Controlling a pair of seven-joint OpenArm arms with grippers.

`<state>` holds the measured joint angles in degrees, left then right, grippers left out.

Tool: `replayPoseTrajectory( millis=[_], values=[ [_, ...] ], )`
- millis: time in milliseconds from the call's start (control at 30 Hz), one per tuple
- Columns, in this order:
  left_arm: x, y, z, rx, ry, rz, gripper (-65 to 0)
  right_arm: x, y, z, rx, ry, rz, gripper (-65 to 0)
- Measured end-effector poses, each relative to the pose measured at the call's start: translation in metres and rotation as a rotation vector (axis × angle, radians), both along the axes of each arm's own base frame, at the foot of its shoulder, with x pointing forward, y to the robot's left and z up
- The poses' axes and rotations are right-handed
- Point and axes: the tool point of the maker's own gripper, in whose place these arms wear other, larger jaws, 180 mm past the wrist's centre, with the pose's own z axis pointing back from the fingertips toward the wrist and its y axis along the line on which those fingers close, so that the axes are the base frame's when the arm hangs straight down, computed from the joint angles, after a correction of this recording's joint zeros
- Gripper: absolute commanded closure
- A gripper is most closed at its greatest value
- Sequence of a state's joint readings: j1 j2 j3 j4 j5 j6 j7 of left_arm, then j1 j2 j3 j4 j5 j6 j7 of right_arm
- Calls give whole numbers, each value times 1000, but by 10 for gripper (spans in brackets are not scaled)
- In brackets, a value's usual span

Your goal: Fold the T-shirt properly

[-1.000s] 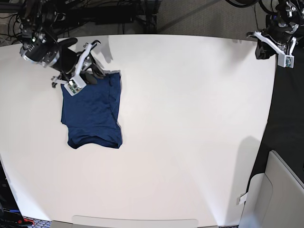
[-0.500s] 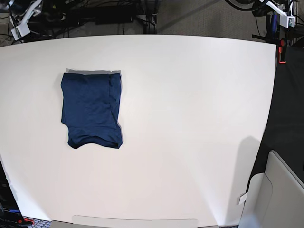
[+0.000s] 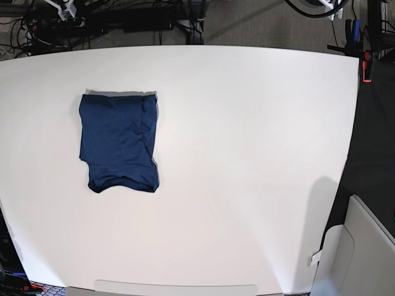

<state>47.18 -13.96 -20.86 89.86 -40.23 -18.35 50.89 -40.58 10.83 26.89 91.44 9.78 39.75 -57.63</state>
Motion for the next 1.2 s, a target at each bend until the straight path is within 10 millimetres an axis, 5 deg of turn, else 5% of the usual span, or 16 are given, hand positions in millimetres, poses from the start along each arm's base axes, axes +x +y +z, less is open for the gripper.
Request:
replayPoseTrajectory(
  millis=[233, 367, 533, 667, 800, 933, 1033, 1200],
  values=[
    [-5, 6, -44, 19, 55, 51, -76, 24, 40, -63, 114, -6, 73, -185],
    [-13, -18, -75, -12, 89, 11, -76, 21, 61, -97, 178, 25, 69, -185],
    [-37, -44, -105, -43, 130, -4, -76, 42, 79, -125, 231, -6, 74, -185],
    [-30, -63, -125, -58, 105, -20, -76, 60, 94, -147, 175, -56, 57, -185],
    [-26, -98, -142, -95, 103, 23, -76, 70, 97, -161, 85, -89, 68, -185],
    [-24, -133, -151, -147, 116, 64, -76, 84, 128, -167, 42, -126, 117, -185],
    [-17, -136, -154, -148, 108, 73, -76, 90, 156, -168, 29, -156, 140, -185],
    [-12, -128, -155, -131, 97, 72, -76, 97, 145, -168, -54, -180, 133, -186]
  ],
)
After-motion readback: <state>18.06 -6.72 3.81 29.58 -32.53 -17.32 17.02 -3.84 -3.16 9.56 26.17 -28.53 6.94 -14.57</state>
